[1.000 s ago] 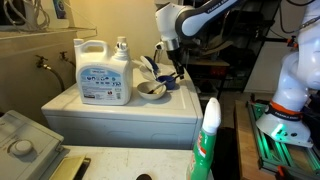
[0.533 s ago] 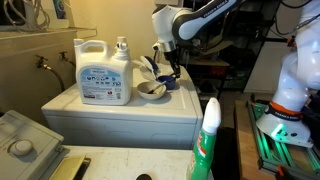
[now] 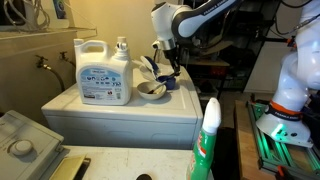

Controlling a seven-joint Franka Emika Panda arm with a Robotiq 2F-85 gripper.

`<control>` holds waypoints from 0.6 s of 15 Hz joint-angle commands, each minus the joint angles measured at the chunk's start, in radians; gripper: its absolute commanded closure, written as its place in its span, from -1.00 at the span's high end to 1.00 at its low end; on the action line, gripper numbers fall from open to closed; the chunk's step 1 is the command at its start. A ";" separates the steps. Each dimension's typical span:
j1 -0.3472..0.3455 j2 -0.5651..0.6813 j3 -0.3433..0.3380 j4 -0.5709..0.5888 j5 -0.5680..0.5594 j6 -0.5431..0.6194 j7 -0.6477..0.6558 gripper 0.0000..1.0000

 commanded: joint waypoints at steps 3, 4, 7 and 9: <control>0.025 -0.195 0.033 0.009 0.028 -0.098 -0.067 -0.86; 0.034 -0.208 0.043 0.018 0.045 -0.095 -0.087 -0.86; 0.075 -0.165 0.085 0.050 0.033 -0.122 -0.101 -0.86; 0.090 -0.108 0.100 0.069 0.018 -0.123 -0.074 -0.87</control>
